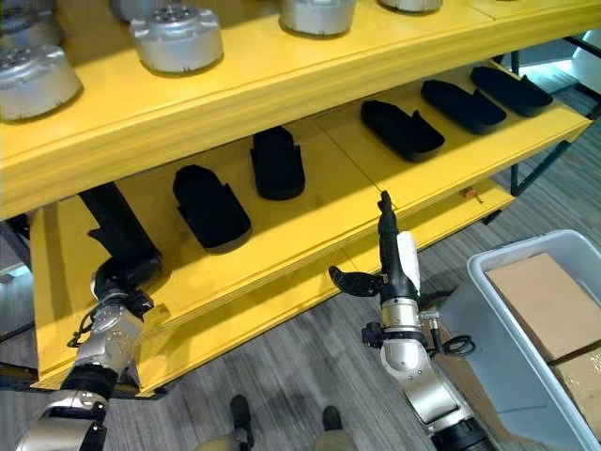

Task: Move parts from the plastic box to the shelf.

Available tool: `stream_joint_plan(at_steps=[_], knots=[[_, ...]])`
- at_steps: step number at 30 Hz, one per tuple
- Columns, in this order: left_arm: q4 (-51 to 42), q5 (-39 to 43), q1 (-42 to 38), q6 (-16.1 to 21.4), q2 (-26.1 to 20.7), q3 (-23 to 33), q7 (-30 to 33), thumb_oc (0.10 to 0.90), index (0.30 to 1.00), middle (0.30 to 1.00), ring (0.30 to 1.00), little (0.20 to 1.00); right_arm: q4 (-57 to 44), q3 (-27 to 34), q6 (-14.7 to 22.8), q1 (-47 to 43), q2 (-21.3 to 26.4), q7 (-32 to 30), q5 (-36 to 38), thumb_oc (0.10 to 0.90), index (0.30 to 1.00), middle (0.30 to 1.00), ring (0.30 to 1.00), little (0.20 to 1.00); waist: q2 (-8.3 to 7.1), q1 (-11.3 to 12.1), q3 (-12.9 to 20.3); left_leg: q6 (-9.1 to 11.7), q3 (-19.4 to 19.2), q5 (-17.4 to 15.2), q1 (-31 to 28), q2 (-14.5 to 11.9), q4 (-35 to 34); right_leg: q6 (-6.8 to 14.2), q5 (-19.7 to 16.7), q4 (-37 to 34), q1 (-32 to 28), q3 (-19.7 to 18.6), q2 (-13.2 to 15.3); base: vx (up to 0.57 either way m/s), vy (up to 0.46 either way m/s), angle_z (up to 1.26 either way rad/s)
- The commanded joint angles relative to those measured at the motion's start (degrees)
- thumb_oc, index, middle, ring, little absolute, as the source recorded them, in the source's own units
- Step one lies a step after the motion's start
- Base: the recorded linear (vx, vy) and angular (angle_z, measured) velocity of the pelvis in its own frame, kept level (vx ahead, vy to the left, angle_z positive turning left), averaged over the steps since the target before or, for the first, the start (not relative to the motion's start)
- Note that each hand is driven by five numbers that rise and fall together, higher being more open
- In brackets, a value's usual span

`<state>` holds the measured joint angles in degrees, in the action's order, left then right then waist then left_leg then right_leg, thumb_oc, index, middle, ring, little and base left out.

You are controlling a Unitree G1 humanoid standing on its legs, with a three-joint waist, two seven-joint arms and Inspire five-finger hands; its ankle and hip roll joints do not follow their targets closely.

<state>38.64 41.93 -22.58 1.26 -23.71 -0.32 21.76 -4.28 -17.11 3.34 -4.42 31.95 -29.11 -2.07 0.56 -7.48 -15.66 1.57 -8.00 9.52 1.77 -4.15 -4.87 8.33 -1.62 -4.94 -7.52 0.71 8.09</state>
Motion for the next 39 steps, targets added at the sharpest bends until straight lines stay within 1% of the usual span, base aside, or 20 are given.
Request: stream_joint_plan(at_steps=[1, 6, 13, 15, 17, 18, 19, 20, 21, 22, 24, 25, 27, 28, 29, 30, 31, 32, 34, 39], knots=[[5.5, -1.3, 1.8, -6.7, 0.8, -2.3, -1.4, 0.4, 0.3, 0.3, 0.3, 0.3, -7.7, 5.3, 4.6, -3.8, 0.8, -1.8, -1.6, 0.9, 1.0, 1.0, 1.0, 1.0, -1.04, 1.9, -0.9, 0.5, -1.4, -9.5, -4.3, -1.2, 4.1, -2.6, 3.0, 6.8, 6.7, 5.0, -1.5, 0.0, 0.012, 0.06], [2.4, -2.8, 4.1, -7.2, -0.8, -1.1, -2.4, 0.4, 0.3, 0.3, 0.3, 0.3, -8.1, 6.1, 5.1, -2.1, 1.0, -0.8, -1.6, 0.9, 1.0, 1.0, 1.0, 1.0, -0.25, 2.6, 0.1, 0.6, -1.1, -9.2, -4.7, -1.1, 3.7, -2.4, 2.9, 6.4, 6.0, 5.8, -1.2, 0.01, 0.004, 0.02], [1.4, -5.3, 6.6, -8.6, -2.6, 0.8, -5.1, 0.4, 0.3, 0.3, 0.3, 0.3, -9.4, 7.0, 4.1, -0.8, 1.9, 0.2, -0.6, 0.9, 1.0, 1.0, 1.0, 1.0, 0.34, 3.2, 1.4, 0.7, -0.9, -9.3, -5.3, -1.0, 3.4, -2.4, 3.2, 6.0, 5.1, 6.4, -1.0, 0.01, 0.002, 0.03], [1.4, -6.3, 7.0, -9.5, -3.3, 1.1, -6.3, 0.4, 0.3, 0.3, 0.3, 0.3, -9.4, 7.0, 3.9, -0.7, 2.0, 0.5, -0.5, 0.9, 1.0, 1.0, 1.0, 1.0, 0.6, 3.3, 1.7, 0.8, -0.8, -9.2, -5.5, -0.9, 3.2, -2.4, 3.2, 5.9, 5.0, 6.4, -1.0, 0.0, 0.0, 0.0], [1.5, -7.2, 7.5, -12.0, -4.4, 1.4, -9.1, 0.4, 0.3, 0.3, 0.3, 0.3, -9.6, 7.0, 3.7, -0.6, 2.3, 0.8, -0.1, 0.9, 1.0, 1.0, 1.0, 1.0, 0.98, 3.3, 1.9, 0.8, -0.9, -9.1, -5.6, -0.9, 3.0, -2.4, 3.2, 5.9, 5.0, 6.4, -1.0, 0.0, 0.0, 0.0], [1.7, -8.6, 7.6, -13.9, -4.9, 1.3, -11.1, 0.4, 0.3, 0.3, 0.3, 0.3, -9.7, 7.2, 3.5, -0.5, 2.4, 1.1, 0.0, 0.9, 1.0, 1.0, 1.0, 1.0, 1.12, 3.3, 2.0, 0.8, -0.9, -9.1, -5.7, -0.8, 2.9, -2.4, 3.2, 5.9, 4.9, 6.4, -0.9, 0.0, 0.0, 0.0], [1.7, -8.6, 7.6, -13.9, -4.9, 1.3, -11.2, 0.4, 0.3, 0.3, 0.3, 0.3, -9.7, 7.2, 3.5, -0.5, 2.4, 1.2, 0.0, 0.9, 1.0, 1.0, 1.0, 1.0, 1.12, 3.3, 2.0, 0.8, -0.9, -9.1, -5.7, -0.8, 2.9, -2.4, 3.2, 5.9, 4.9, 6.4, -0.9, 0.0, 0.0, 0.0], [1.8, -9.6, 8.0, -15.1, -5.5, 1.3, -12.8, 0.4, 0.3, 0.3, 0.3, 0.3, -9.7, 7.5, 3.4, -0.5, 2.7, 1.7, 0.3, 0.9, 1.0, 1.0, 1.0, 1.0, 1.26, 3.3, 2.1, 0.9, -1.0, -9.1, -5.8, -0.8, 2.8, -2.3, 3.2, 5.9, 4.9, 6.5, -0.9, 0.0, 0.0, 0.0], [1.8, -9.6, 8.0, -15.1, -5.5, 1.3, -12.8, 0.4, 0.3, 0.3, 0.3, 0.3, -9.7, 7.5, 3.4, -0.5, 2.7, 1.7, 0.3, 0.9, 1.0, 1.0, 1.0, 1.0, 1.26, 3.3, 2.1, 0.9, -1.0, -9.1, -5.8, -0.8, 2.8, -2.3, 3.2, 5.9, 4.9, 6.5, -0.9, 0.0, 0.048, 0.0], [3.0, -13.3, 8.6, -18.3, -8.5, 0.6, -18.3, 0.4, 0.3, 0.3, 0.3, 0.3, -10.0, 8.0, 2.8, -0.8, 4.2, 2.9, 1.3, 0.9, 1.0, 1.0, 1.0, 1.0, 1.88, 3.2, 2.2, 0.9, -1.1, -9.2, -6.1, -0.6, 2.7, -2.2, 3.4, 5.8, 4.6, 6.6, -0.7, 0.0, 0.057, 0.0], [4.0, -13.8, 8.4, -18.2, -9.9, 0.8, -19.0, 0.4, 0.3, 0.3, 0.3, 0.3, -10.2, 8.1, 2.4, -1.1, 4.9, 3.0, 1.9, 0.9, 1.0, 1.0, 1.0, 1.0, 2.15, 3.2, 2.3, 1.0, -1.3, -9.1, -6.0, -0.6, 2.5, -2.2, 3.2, 5.7, 4.8, 6.6, -0.7, 0.0, 0.057, -0.01], [5.6, -14.8, 7.9, -18.4, -12.0, 1.0, -20.8, 0.4, 0.3, 0.3, 0.3, 0.3, -10.4, 7.9, 1.9, -1.6, 5.9, 2.9, 2.5, 0.9, 1.0, 1.0, 1.0, 1.0, 2.57, 3.0, 2.4, 1.0, -1.4, -9.1, -6.2, -0.4, 2.4, -2.1, 3.3, 5.7, 4.8, 6.3, -0.6, 0.0, 0.062, -0.02], [8.1, -16.7, 6.9, -19.9, -15.4, 1.5, -25.1, 0.4, 0.3, 0.3, 0.3, 0.3, -10.6, 8.1, 1.6, -1.8, 7.1, 3.5, 3.2, 0.9, 1.0, 1.0, 1.0, 1.0, 3.32, 2.5, 2.6, 1.1, -1.7, -9.1, -6.3, -0.1, 2.4, -2.0, 3.3, 5.9, 5.0, 6.2, -0.3, 0.0, 0.082, -0.03], [8.3, -16.6, 6.9, -20.0, -15.8, 1.5, -25.4, 0.4, 0.3, 0.3, 0.3, 0.3, -10.6, 8.2, 1.6, -1.8, 7.2, 3.6, 3.3, 0.9, 1.0, 1.0, 1.0, 1.0, 3.4, 2.4, 2.6, 1.1, -1.8, -9.1, -6.3, -0.1, 2.4, -2.0, 3.3, 5.9, 5.0, 6.2, -0.3, -0.01, 0.071, -0.04], [9.3, -18.7, 6.7, -20.4, -17.2, 1.8, -27.1, 0.4, 0.3, 0.3, 0.3, 0.3, -10.6, 8.4, 1.6, -1.8, 7.8, 4.0, 3.4, 0.9, 1.0, 1.0, 1.0, 1.0, 3.76, 2.2, 2.6, 1.1, -1.9, -9.1, -6.4, 0.0, 2.4, -2.0, 3.4, 6.0, 5.0, 6.2, -0.2, -0.01, 0.066, -0.02], [10.7, -20.1, 6.6, -20.7, -19.5, 1.7, -30.0, 0.4, 0.3, 0.3, 0.3, 0.3, -10.6, 8.8, 1.4, -1.8, 8.7, 4.7, 4.1, 0.9, 1.0, 1.0, 1.0, 1.0, 4.15, 2.0, 2.7, 1.2, -2.1, -9.0, -6.4, 0.1, 2.3, -1.9, 3.3, 6.0, 5.1, 6.0, 0.0, 0.0, 0.069, -0.01], [11.3, -20.2, 6.6, -20.8, -20.2, 1.7, -31.3, 0.4, 0.3, 0.3, 0.3, 0.3, -10.6, 8.8, 1.4, -1.9, 9.0, 4.7, 4.3, 0.9, 1.0, 1.0, 1.0, 1.0, 4.28, 1.9, 2.7, 1.2, -2.1, -9.0, -6.5, 0.1, 2.2, -1.9, 3.3, 5.9, 5.1, 6.0, 0.0, 0.0, 0.068, 0.0], [12.4, -18.9, 6.2, -21.0, -22.3, 2.3, -33.5, 0.4, 0.3, 0.3, 0.3, 0.3, -10.7, 9.0, 1.2, -2.3, 10.1, 5.0, 5.1, 0.9, 1.0, 1.0, 1.0, 1.0, 4.65, 1.8, 2.8, 1.3, -2.3, -8.9, -6.6, 0.2, 2.0, -2.0, 3.3, 5.7, 5.0, 6.0, 0.0, 0.0, 0.047, 0.0], [13.3, -17.4, 5.6, -20.8, -23.8, 2.5, -33.9, 0.4, 0.3, 0.3, 0.3, 0.3, -10.4, 8.9, 1.4, -2.4, 10.5, 5.1, 5.2, 0.9, 1.0, 1.0, 1.0, 1.0, 4.98, 1.7, 3.0, 1.3, -2.5, -9.0, -6.6, 0.4, 2.0, -1.9, 3.3, 5.6, 4.9, 5.9, 0.1, 0.0, 0.023, 0.0], [15.2, -17.2, 4.3, -20.2, -25.1, 3.5, -35.7, 0.4, 0.3, 0.3, 0.3, 0.3, -10.7, 9.1, 1.4, -1.8, 10.1, 6.2, 4.9, 0.9, 1.0, 1.0, 1.0, 1.0, 5.27, 1.3, 3.5, 1.4, -2.6, -9.0, -6.5, 0.5, 2.1, -1.8, 3.3, 5.7, 5.1, 5.9, 0.2, 0.0, 0.0, 0.0]])
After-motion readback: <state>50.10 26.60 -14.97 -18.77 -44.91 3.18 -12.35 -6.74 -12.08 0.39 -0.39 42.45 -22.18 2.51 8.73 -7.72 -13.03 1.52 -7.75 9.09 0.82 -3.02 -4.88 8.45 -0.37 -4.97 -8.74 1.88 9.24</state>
